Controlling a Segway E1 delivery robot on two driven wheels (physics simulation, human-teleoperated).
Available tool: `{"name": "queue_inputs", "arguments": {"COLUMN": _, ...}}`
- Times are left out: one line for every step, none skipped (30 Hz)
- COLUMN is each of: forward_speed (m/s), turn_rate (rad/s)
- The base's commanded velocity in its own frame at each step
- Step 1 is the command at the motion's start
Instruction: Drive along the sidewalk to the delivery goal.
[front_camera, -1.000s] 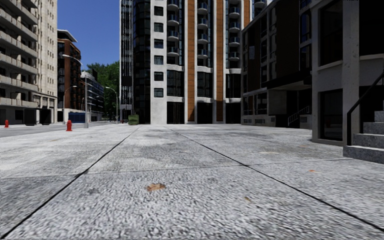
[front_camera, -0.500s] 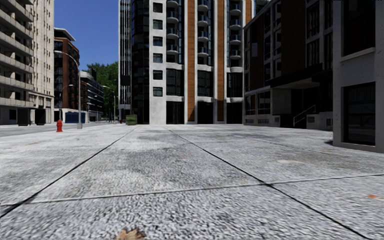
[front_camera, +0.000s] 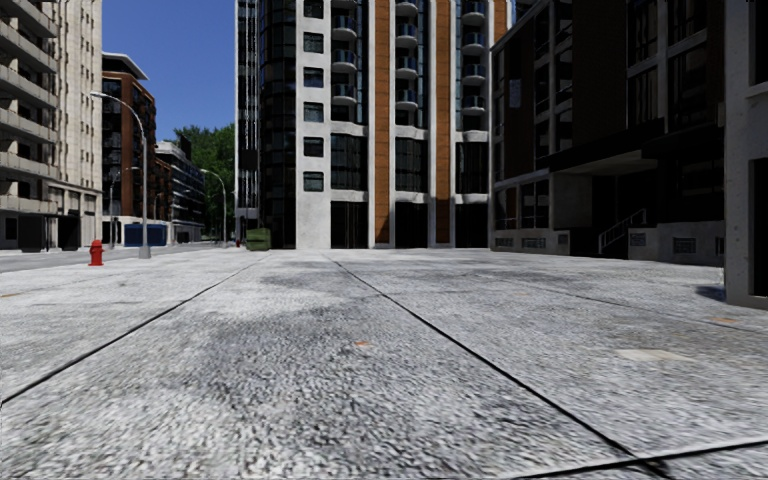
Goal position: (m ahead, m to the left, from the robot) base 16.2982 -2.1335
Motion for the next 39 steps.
{"name": "queue_inputs", "arguments": {"forward_speed": 2.00, "turn_rate": -0.08}}
{"name": "queue_inputs", "arguments": {"forward_speed": 2.00, "turn_rate": -0.18}}
{"name": "queue_inputs", "arguments": {"forward_speed": 2.00, "turn_rate": -0.18}}
{"name": "queue_inputs", "arguments": {"forward_speed": 2.00, "turn_rate": -0.25}}
{"name": "queue_inputs", "arguments": {"forward_speed": 2.00, "turn_rate": -0.27}}
{"name": "queue_inputs", "arguments": {"forward_speed": 2.00, "turn_rate": -0.28}}
{"name": "queue_inputs", "arguments": {"forward_speed": 2.00, "turn_rate": -0.28}}
{"name": "queue_inputs", "arguments": {"forward_speed": 2.00, "turn_rate": -0.28}}
{"name": "queue_inputs", "arguments": {"forward_speed": 2.00, "turn_rate": -0.28}}
{"name": "queue_inputs", "arguments": {"forward_speed": 2.00, "turn_rate": -0.28}}
{"name": "queue_inputs", "arguments": {"forward_speed": 2.00, "turn_rate": -0.28}}
{"name": "queue_inputs", "arguments": {"forward_speed": 2.00, "turn_rate": -0.28}}
{"name": "queue_inputs", "arguments": {"forward_speed": 2.00, "turn_rate": -0.28}}
{"name": "queue_inputs", "arguments": {"forward_speed": 2.00, "turn_rate": -0.28}}
{"name": "queue_inputs", "arguments": {"forward_speed": 2.00, "turn_rate": -0.28}}
{"name": "queue_inputs", "arguments": {"forward_speed": 2.00, "turn_rate": -0.28}}
{"name": "queue_inputs", "arguments": {"forward_speed": 2.00, "turn_rate": -0.28}}
{"name": "queue_inputs", "arguments": {"forward_speed": 2.00, "turn_rate": -0.28}}
{"name": "queue_inputs", "arguments": {"forward_speed": 2.00, "turn_rate": -0.28}}
{"name": "queue_inputs", "arguments": {"forward_speed": 2.00, "turn_rate": -0.28}}
{"name": "queue_inputs", "arguments": {"forward_speed": 2.00, "turn_rate": -0.30}}
{"name": "queue_inputs", "arguments": {"forward_speed": 2.00, "turn_rate": -0.32}}
{"name": "queue_inputs", "arguments": {"forward_speed": 2.00, "turn_rate": -0.32}}
{"name": "queue_inputs", "arguments": {"forward_speed": 2.00, "turn_rate": -0.34}}
{"name": "queue_inputs", "arguments": {"forward_speed": 2.00, "turn_rate": -0.35}}
{"name": "queue_inputs", "arguments": {"forward_speed": 2.00, "turn_rate": -0.35}}
{"name": "queue_inputs", "arguments": {"forward_speed": 2.00, "turn_rate": -0.35}}
{"name": "queue_inputs", "arguments": {"forward_speed": 2.00, "turn_rate": -0.31}}
{"name": "queue_inputs", "arguments": {"forward_speed": 2.00, "turn_rate": 0.00}}
{"name": "queue_inputs", "arguments": {"forward_speed": 2.00, "turn_rate": 0.00}}
{"name": "queue_inputs", "arguments": {"forward_speed": 2.00, "turn_rate": 0.00}}
{"name": "queue_inputs", "arguments": {"forward_speed": 2.00, "turn_rate": 0.00}}
{"name": "queue_inputs", "arguments": {"forward_speed": 2.00, "turn_rate": 0.00}}
{"name": "queue_inputs", "arguments": {"forward_speed": 2.00, "turn_rate": 0.00}}
{"name": "queue_inputs", "arguments": {"forward_speed": 2.00, "turn_rate": 0.00}}
{"name": "queue_inputs", "arguments": {"forward_speed": 2.00, "turn_rate": 0.00}}
{"name": "queue_inputs", "arguments": {"forward_speed": 2.00, "turn_rate": 0.00}}
{"name": "queue_inputs", "arguments": {"forward_speed": 2.00, "turn_rate": 0.00}}
{"name": "queue_inputs", "arguments": {"forward_speed": 2.00, "turn_rate": 0.00}}
